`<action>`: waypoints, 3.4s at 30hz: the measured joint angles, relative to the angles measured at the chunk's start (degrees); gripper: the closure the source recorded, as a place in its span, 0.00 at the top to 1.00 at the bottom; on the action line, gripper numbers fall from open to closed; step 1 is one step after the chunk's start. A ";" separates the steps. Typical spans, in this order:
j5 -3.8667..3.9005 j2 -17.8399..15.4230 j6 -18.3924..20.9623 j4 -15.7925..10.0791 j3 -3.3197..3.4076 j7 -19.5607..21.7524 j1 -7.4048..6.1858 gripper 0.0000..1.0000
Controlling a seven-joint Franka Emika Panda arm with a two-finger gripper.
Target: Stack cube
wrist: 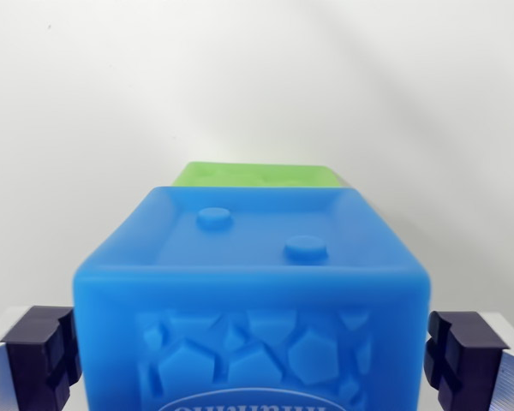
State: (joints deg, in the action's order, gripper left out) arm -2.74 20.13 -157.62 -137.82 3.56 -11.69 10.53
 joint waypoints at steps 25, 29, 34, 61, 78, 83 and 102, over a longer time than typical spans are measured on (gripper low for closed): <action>0.42 -4.54 3.90 -0.43 0.34 0.28 -0.22 1.00; 0.68 -6.10 5.33 -0.52 0.47 0.43 -0.30 1.00; 1.09 -8.63 7.71 -0.60 0.55 0.70 -0.31 1.00; 2.69 -21.56 23.08 1.94 0.64 1.83 -0.28 1.00; 3.10 -27.45 33.74 6.82 0.64 2.17 -0.28 1.00; 3.15 -28.41 36.15 8.22 0.64 2.21 -0.28 1.00; 3.22 -30.47 42.43 12.45 0.60 2.29 -0.28 1.00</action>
State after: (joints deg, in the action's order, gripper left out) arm 0.48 -10.34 -115.19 -125.37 4.16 -9.40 10.25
